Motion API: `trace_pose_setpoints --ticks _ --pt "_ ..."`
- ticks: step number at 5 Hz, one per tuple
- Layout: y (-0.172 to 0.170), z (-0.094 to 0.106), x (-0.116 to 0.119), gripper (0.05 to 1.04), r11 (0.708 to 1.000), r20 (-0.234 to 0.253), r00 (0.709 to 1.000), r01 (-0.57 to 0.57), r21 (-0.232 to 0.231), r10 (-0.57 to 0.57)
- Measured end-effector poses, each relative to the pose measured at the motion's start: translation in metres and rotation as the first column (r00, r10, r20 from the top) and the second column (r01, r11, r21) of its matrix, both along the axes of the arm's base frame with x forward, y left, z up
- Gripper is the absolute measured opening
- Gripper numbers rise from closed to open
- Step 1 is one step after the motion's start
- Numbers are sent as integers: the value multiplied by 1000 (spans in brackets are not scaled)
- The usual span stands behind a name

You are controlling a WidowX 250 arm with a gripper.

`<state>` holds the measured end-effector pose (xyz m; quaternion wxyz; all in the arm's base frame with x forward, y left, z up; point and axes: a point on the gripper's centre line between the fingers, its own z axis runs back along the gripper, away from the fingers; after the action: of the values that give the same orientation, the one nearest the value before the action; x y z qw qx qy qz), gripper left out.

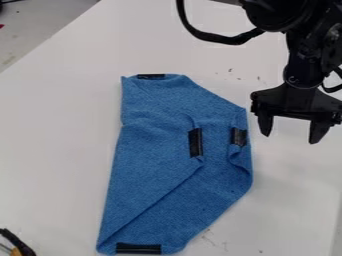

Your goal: Unfold the cloth from right to left

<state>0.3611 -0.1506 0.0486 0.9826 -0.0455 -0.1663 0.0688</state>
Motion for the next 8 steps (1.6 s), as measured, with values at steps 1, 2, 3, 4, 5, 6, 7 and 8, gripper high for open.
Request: trace_pose_setpoints --ticks 1,2,3,4,5,6,7,8 --pt "2 -13 -5 999 1000 -38 999 -3 16 4" --pt "26 -13 -15 999 997 -72 997 -31 74 37" --pt "51 -7 -21 999 995 -84 993 -72 75 78" --pt "69 1 -28 999 990 -75 991 -101 96 109" --pt "84 -9 -40 999 986 -76 989 -121 115 130" --pt "92 -20 -47 999 984 -78 985 -143 104 152" --pt "101 -25 -50 999 981 -81 982 -165 104 173" --pt "104 -25 -49 952 982 -78 983 -158 103 167"
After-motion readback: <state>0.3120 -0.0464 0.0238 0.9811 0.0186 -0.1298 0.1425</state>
